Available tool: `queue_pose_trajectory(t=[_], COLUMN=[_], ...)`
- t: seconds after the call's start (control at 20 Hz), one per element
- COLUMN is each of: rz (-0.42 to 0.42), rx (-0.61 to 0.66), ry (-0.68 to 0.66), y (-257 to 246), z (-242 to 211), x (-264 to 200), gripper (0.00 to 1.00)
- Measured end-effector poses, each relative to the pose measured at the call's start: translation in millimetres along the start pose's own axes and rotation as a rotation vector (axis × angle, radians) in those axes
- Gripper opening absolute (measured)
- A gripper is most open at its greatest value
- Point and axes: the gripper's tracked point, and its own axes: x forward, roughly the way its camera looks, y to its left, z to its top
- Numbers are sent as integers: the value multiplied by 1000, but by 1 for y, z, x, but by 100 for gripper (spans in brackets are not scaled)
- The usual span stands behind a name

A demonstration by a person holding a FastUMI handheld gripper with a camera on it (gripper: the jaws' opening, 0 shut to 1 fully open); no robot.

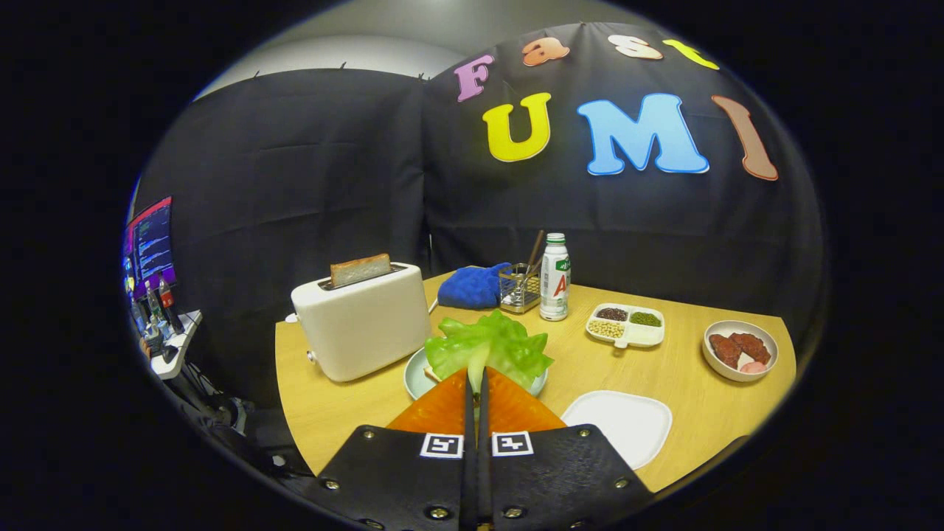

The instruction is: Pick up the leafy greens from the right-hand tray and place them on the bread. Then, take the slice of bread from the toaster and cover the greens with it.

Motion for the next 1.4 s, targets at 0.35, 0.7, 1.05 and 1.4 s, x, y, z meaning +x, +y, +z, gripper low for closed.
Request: queue_pose_trajectory(t=[0.35, 0.7, 1.05, 1.4], rz=[-33, -68, -77, -88], rx=[-37, -37, -19, -16], ry=[45, 91, 157, 172], y=[10, 6, 4, 6], z=[-11, -28, -54, -59], x=[54, 80, 90, 92], gripper=[0, 0, 0, 1])
